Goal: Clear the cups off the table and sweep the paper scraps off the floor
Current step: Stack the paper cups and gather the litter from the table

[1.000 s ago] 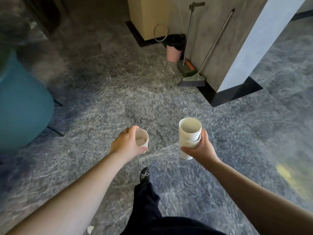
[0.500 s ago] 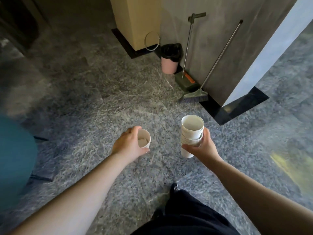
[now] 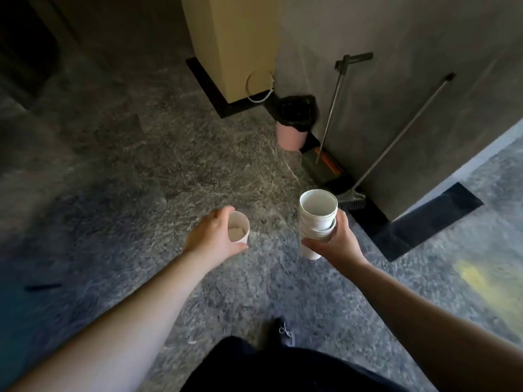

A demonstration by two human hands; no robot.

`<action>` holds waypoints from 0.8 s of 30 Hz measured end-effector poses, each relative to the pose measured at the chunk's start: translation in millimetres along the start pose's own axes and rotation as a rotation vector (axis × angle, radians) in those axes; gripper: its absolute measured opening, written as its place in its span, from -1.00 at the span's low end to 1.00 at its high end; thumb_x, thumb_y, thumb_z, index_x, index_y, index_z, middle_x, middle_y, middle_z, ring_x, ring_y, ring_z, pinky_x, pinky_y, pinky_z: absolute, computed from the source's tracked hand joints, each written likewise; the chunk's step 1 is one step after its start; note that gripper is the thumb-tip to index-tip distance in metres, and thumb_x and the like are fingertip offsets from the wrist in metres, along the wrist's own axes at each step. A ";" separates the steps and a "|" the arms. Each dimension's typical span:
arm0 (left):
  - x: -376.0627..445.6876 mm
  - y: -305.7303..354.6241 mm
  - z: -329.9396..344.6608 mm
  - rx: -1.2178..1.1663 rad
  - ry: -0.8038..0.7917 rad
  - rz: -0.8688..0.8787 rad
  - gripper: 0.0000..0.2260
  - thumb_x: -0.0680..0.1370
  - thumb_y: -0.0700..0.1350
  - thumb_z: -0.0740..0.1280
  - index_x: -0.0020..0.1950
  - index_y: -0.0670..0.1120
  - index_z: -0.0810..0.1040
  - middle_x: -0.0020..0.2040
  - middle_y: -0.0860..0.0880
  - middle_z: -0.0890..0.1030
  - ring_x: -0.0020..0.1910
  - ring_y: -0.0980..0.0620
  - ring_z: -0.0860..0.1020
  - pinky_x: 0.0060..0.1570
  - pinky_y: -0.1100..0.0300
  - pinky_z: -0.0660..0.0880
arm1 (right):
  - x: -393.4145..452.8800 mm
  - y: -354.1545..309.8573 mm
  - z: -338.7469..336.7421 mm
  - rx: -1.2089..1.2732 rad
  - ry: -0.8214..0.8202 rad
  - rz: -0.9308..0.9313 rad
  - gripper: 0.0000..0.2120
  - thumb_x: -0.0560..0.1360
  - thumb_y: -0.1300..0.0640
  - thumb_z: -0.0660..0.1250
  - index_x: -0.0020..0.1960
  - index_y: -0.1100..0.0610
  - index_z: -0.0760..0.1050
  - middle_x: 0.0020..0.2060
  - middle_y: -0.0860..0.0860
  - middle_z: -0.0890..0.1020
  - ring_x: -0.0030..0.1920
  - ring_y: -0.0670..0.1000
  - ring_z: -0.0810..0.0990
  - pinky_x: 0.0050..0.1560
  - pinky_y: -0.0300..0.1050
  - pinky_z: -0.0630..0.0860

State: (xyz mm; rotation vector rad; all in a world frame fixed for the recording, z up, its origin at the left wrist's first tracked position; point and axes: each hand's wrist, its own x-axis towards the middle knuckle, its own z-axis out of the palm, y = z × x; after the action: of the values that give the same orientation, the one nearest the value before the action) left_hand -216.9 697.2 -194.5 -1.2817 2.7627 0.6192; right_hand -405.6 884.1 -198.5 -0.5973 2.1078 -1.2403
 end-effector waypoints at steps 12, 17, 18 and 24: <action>243.0 -38.5 -53.3 -0.037 -0.038 0.080 -0.23 0.29 0.14 0.56 0.40 0.01 0.31 0.29 -0.03 0.47 0.23 -0.08 0.47 0.14 0.10 0.45 | 216.8 -72.5 52.8 0.035 0.063 0.036 -0.26 0.26 0.19 0.57 0.30 -0.05 0.26 0.01 -0.23 0.54 0.00 -0.27 0.52 -0.12 -0.33 0.42; 345.9 -46.6 -77.7 -0.045 -0.052 0.174 -0.26 0.25 0.09 0.60 0.34 -0.05 0.39 0.23 -0.09 0.47 0.18 -0.10 0.49 0.11 0.08 0.46 | 294.9 -101.5 70.0 0.070 0.129 0.084 -0.25 0.26 0.20 0.58 0.30 -0.08 0.25 0.02 -0.21 0.54 0.01 -0.23 0.54 -0.05 -0.23 0.45; 366.1 -45.9 -82.3 -0.045 -0.058 0.189 -0.25 0.25 0.08 0.60 0.35 -0.06 0.39 0.24 -0.10 0.46 0.19 -0.11 0.49 0.13 0.08 0.45 | 310.0 -106.9 71.5 0.070 0.150 0.092 -0.25 0.27 0.20 0.58 0.31 -0.06 0.25 0.01 -0.21 0.54 0.00 -0.22 0.53 -0.04 -0.21 0.45; 468.6 -25.4 -96.8 -0.076 -0.115 0.222 -0.26 0.29 0.06 0.59 0.38 -0.03 0.35 0.28 -0.07 0.41 0.22 -0.06 0.46 0.16 0.13 0.42 | 388.4 -121.5 65.6 0.096 0.208 0.149 -0.25 0.24 0.18 0.60 0.27 -0.08 0.26 0.01 -0.20 0.54 0.00 -0.21 0.54 -0.03 -0.19 0.47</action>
State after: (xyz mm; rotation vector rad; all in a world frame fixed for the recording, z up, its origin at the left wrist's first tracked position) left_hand -494.0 306.5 -205.1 -0.9245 2.8310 0.7913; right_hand -626.5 536.9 -223.1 -0.2733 2.2009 -1.3579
